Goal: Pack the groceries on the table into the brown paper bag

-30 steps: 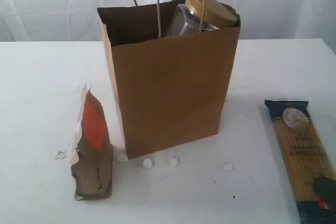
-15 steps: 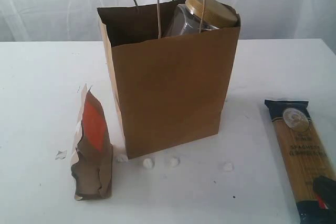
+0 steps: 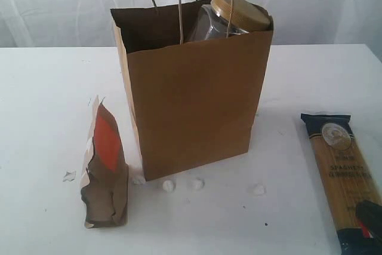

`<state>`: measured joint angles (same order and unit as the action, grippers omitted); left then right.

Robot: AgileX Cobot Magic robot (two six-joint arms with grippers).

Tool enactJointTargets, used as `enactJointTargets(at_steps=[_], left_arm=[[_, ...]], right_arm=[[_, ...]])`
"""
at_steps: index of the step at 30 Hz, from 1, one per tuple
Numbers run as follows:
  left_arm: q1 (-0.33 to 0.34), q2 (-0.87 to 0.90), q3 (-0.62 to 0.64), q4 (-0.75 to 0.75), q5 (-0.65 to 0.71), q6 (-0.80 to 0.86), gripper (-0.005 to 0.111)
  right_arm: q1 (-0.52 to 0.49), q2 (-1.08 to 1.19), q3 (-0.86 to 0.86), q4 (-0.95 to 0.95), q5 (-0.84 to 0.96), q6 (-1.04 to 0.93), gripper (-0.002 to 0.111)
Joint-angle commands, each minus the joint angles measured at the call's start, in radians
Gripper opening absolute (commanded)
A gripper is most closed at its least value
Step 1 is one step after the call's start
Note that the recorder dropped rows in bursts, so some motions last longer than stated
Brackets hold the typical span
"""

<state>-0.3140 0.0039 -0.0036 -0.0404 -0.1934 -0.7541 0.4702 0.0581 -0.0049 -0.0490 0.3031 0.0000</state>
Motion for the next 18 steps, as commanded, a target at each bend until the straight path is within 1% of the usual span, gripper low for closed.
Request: enactJointTargets(at_steps=[1,10,18], left_arm=[[0.003,-0.004,0.004,-0.007,-0.017,-0.008,0.000],[0.003,-0.004,0.004,-0.007,-0.021,-0.012,0.000],[0.003,-0.004,0.004,-0.007,-0.107,-0.015,0.000]], right_arm=[[-0.008,-0.009,0.005,-0.002,-0.005,0.000,0.000],[-0.008,-0.009,0.005,-0.002,-0.005,0.000,0.000],[-0.008,-0.009,0.005,-0.002,-0.005,0.000,0.000]])
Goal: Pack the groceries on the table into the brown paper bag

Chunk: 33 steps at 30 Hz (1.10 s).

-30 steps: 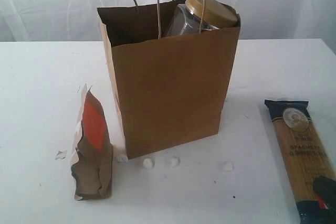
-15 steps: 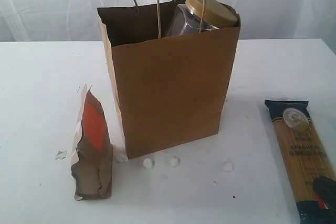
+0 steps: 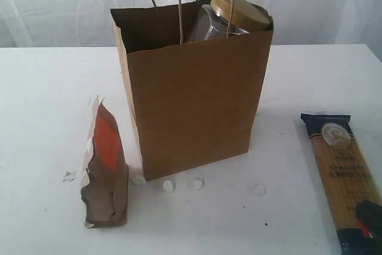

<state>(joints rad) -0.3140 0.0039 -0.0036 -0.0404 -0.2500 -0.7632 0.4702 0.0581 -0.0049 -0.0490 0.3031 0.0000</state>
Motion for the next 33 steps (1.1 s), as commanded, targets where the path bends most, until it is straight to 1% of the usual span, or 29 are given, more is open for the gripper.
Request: enactJointTargets(at_steps=[1,10,18,21,23,25,27,28,29,31,33], left_arm=[[0.003,-0.004,0.004,-0.007,-0.054,-0.004,0.000],[0.003,-0.004,0.004,-0.007,-0.119,-0.004,0.000],[0.003,-0.004,0.004,-0.007,-0.147,-0.007,0.000],[0.003,-0.004,0.004,-0.007,-0.188,-0.089,0.000],[0.003,-0.004,0.004,0.007,-0.253,-0.192,0.000],[0.003,-0.004,0.004,0.056,-0.329,-0.282,0.000],[0.003,-0.004,0.004,0.140,-0.389,-0.352,0.000],[0.003,-0.004,0.001,0.194,-0.387,-0.406,0.000],[0.003,-0.004,-0.033,0.311,-0.368,-0.493,0.000],[0.003,-0.004,-0.139,0.551,-0.271,-0.663,0.000],[0.003,0.010,-0.273,0.891,-0.098,-0.944,0.000]], right_arm=[[-0.008,-0.009,0.005,-0.002,-0.005,0.000,0.000],[-0.008,-0.009,0.005,-0.002,-0.005,0.000,0.000],[-0.008,-0.009,0.005,-0.002,-0.005,0.000,0.000],[-0.008,-0.009,0.005,-0.002,-0.005,0.000,0.000],[-0.008,-0.009,0.005,-0.002,-0.005,0.000,0.000],[-0.008,-0.009,0.005,-0.002,-0.005,0.000,0.000],[-0.008,-0.009,0.005,-0.002,-0.005,0.000,0.000],[-0.008,-0.009,0.005,-0.002,-0.005,0.000,0.000],[-0.008,-0.009,0.005,-0.002,-0.005,0.000,0.000],[-0.008,-0.009,0.005,-0.002,-0.005,0.000,0.000],[-0.008,-0.009,0.005,-0.002,-0.005,0.000,0.000]])
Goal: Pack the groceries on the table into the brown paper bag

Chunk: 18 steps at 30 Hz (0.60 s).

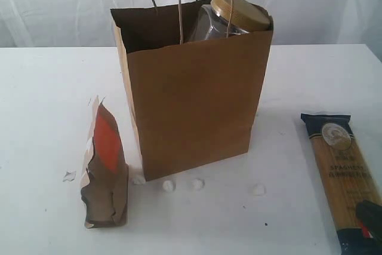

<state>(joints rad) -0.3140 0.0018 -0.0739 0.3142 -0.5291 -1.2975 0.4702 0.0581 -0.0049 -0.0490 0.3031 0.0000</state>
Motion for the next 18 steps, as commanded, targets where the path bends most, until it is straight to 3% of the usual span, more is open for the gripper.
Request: enactJointTargets(at_steps=[1,3,4,10,14,18], left_arm=[[0.003,0.031,-0.256,0.688,0.237,-0.571,0.000],[0.003,0.088,-0.374,1.073,0.302,-0.823,0.000],[0.003,0.126,-0.426,1.175,0.294,-0.823,0.000],[0.003,0.397,-0.593,1.285,0.150,-0.823,0.000],[0.003,0.555,-0.627,1.429,0.126,-0.823,0.000],[0.003,0.693,-0.644,1.430,0.120,-0.794,0.000]], right_arm=[[-0.008,-0.009,0.005,-0.002,-0.005,0.000,0.000],[-0.008,-0.009,0.005,-0.002,-0.005,0.000,0.000],[-0.008,-0.009,0.005,-0.002,-0.005,0.000,0.000],[-0.008,-0.009,0.005,-0.002,-0.005,0.000,0.000],[-0.008,-0.009,0.005,-0.001,-0.005,0.000,0.000],[-0.008,-0.009,0.005,-0.001,-0.005,0.000,0.000]])
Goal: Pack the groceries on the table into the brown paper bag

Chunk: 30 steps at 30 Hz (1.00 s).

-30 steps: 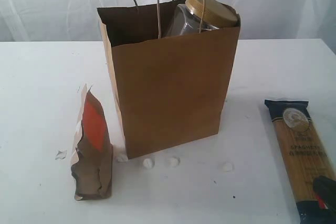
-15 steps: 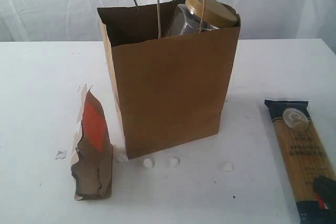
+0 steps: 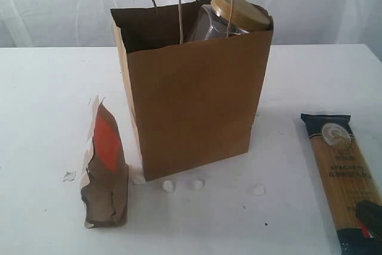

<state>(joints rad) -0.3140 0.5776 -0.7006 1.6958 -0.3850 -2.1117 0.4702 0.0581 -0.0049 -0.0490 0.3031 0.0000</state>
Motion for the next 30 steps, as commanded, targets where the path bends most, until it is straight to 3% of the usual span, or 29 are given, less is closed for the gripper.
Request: enactJointTargets(at_steps=[1,7,17,18,21,23,24,28,30], left_arm=[[0.003,0.151,-0.023,0.049,-0.028,0.047,0.000],[0.003,0.292,-0.053,0.049,-0.031,0.089,0.000],[0.003,0.330,-0.081,0.040,0.016,0.090,0.000],[0.003,0.330,-0.078,-0.036,-0.001,0.163,0.000],[0.000,0.330,-0.049,-0.484,-0.043,0.543,0.000],[-0.023,0.328,-0.029,-0.769,0.031,0.809,0.000],[-0.047,0.317,-0.029,-0.867,0.093,0.964,0.001],[-0.149,0.309,-0.078,-1.373,0.559,1.695,0.009],[-0.179,0.306,-0.114,-1.496,0.721,1.792,0.013]], right_arm=[[-0.008,-0.009,0.005,-0.001,-0.005,0.000,0.000],[-0.008,-0.009,0.005,-0.001,-0.005,0.000,0.000],[-0.008,-0.009,0.005,-0.001,-0.005,0.000,0.000],[-0.008,-0.009,0.005,-0.001,-0.005,0.000,0.000],[-0.008,-0.009,0.005,-0.001,-0.005,0.000,0.000],[-0.008,-0.009,0.005,-0.001,-0.005,0.000,0.000],[-0.008,-0.009,0.005,-0.001,-0.005,0.000,0.000],[-0.008,-0.009,0.005,-0.001,-0.005,0.000,0.000],[-0.008,-0.009,0.005,-0.001,-0.005,0.000,0.000]])
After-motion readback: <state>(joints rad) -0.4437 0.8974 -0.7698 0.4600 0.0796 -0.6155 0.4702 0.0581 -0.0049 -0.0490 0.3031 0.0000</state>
